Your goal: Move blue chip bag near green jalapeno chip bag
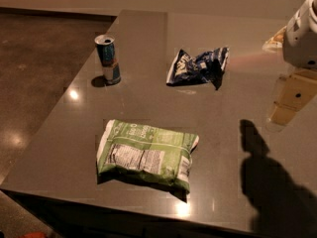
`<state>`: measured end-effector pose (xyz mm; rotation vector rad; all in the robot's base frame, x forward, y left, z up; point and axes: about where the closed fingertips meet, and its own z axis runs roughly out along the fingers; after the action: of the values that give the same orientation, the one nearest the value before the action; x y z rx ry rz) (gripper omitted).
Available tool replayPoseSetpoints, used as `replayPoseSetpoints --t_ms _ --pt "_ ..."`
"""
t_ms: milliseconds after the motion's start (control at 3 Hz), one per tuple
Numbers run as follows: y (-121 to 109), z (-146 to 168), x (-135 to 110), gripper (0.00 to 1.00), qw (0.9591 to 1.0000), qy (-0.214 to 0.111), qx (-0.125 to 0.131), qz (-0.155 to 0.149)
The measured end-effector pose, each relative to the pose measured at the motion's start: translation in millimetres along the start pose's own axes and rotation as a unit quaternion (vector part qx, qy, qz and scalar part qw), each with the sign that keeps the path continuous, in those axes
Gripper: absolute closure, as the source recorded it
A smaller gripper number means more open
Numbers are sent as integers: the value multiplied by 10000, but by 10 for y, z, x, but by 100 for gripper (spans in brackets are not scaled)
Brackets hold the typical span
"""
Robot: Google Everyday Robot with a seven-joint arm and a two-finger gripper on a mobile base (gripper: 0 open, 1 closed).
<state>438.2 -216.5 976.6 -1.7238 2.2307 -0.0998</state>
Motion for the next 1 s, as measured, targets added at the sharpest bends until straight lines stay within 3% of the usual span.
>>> replayPoseSetpoints --t_ms 333,1000 --pt "0 0 0 0 10000 0 1 0" --pt "-291 187 -52 0 9998 -78 136 106"
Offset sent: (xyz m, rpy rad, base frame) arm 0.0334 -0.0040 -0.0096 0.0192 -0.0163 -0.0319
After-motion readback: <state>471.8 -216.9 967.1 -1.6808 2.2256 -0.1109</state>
